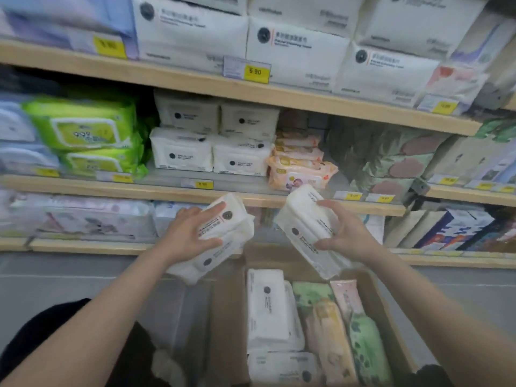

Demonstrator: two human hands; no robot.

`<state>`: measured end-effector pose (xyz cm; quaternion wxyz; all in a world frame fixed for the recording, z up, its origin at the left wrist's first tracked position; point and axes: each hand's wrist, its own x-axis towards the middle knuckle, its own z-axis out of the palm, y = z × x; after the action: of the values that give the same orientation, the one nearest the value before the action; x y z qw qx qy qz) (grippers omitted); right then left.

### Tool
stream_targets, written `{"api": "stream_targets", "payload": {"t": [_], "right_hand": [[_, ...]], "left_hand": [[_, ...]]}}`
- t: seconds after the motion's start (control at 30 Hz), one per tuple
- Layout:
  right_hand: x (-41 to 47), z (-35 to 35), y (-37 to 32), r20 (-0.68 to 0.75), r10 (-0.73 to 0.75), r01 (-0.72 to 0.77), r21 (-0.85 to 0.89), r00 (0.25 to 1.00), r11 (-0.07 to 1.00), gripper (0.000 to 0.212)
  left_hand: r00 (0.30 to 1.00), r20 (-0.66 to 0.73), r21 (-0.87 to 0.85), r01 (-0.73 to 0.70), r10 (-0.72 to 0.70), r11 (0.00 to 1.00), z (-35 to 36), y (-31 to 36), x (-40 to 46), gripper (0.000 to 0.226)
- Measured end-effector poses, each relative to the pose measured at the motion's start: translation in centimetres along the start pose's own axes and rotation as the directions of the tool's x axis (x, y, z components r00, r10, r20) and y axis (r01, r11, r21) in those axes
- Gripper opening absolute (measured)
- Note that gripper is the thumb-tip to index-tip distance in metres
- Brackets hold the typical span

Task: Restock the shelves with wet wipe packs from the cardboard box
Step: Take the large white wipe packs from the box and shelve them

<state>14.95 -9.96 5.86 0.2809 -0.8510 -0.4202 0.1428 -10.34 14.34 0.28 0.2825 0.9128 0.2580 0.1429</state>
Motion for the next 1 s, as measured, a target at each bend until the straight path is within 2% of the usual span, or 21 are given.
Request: {"api": "stream_targets", "payload": {"t": [0.17,0.33,0.6,0.73,0.87,1.0], "right_hand": [[6.2,3.9,-5.6,0.091,-0.168,0.176,-0.085,0.982,0.981,0.084],[13.7,6.3,-12.4,0.194,-0.353,0.392,-0.231,0.915,0.89,0.084],[24.7,11.1,-21.9,0.334,-0.54,0.631,-0.3,0.772,0.716,0.082],[28.7,14.7,-23.4,0.402,-0.548,0.677,-0.361,0.733,0.641,0.084],[31.1,17.8,-23.1,0.453,-0.519,0.672,-0.295,0.724,0.68,0.068],[30.8,18.8,-22.4,0.407,-0.545,0.662,-0.244,0.733,0.708,0.057]], "left_hand": [[0.977,-0.161,-0.063,0.13,-0.139,0.989,-3.5,-4.9,-1.0,0.086],[0.945,-0.28,-0.046,0.164,-0.17,0.985,-8.3,-9.3,-0.4,0.079],[0.91,-0.292,-0.057,0.29,-0.294,0.955,-11.7,-15.6,-1.3,0.081],[0.892,-0.301,-0.058,0.337,-0.338,0.94,-12.1,-17.4,-2.3,0.083],[0.887,-0.307,-0.044,0.348,-0.344,0.936,-12.3,-17.8,-2.5,0.078],[0.883,-0.291,-0.069,0.365,-0.369,0.928,-12.0,-17.9,-1.9,0.075]]}}
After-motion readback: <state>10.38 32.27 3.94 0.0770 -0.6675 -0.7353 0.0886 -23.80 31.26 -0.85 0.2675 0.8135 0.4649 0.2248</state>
